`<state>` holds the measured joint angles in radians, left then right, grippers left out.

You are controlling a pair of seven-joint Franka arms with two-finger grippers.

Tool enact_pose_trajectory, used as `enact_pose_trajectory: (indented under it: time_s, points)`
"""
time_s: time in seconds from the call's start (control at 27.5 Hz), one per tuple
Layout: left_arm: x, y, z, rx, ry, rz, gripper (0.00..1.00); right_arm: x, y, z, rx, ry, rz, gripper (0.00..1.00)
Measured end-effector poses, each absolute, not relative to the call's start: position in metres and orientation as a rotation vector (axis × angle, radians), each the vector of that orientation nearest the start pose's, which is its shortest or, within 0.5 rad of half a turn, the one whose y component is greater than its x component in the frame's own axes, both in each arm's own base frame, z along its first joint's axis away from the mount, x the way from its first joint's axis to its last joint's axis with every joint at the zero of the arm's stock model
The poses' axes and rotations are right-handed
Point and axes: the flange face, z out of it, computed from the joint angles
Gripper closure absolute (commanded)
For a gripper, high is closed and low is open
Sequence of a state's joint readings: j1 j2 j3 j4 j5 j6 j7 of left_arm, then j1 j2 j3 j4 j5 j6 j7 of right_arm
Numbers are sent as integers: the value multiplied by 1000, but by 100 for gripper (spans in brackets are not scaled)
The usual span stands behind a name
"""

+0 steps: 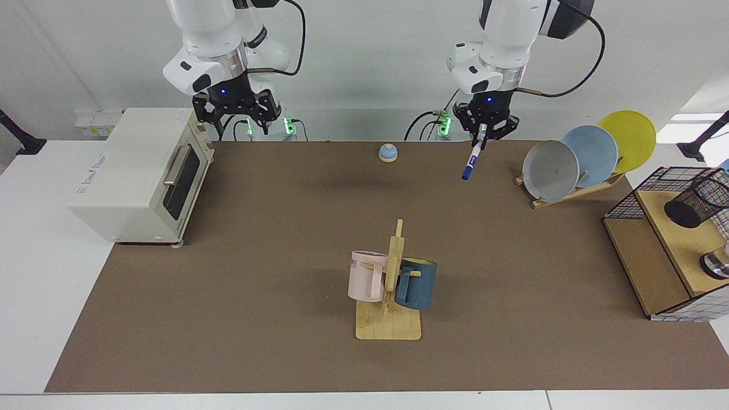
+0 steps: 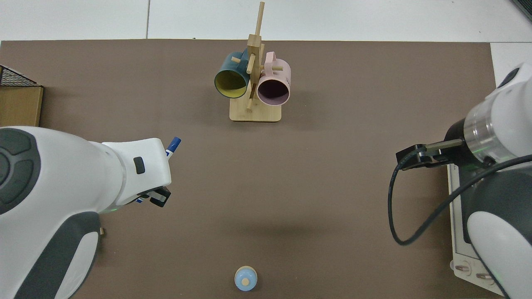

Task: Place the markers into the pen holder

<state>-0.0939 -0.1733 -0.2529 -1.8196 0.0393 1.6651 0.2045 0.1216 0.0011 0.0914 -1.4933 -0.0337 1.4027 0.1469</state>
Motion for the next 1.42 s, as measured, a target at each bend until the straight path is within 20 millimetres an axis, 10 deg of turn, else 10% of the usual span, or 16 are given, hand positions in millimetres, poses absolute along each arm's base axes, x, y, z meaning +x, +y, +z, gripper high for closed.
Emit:
enact_pose_trajectory:
  time_s: [0.8,1.42]
  points:
    - [536,-44,671,-2204,1222,299,100,526,106,646,-3185,-61,110,1]
    - [573,122,701,-1739,1499,581,100,527,104,647,-3164,-9,98,1]
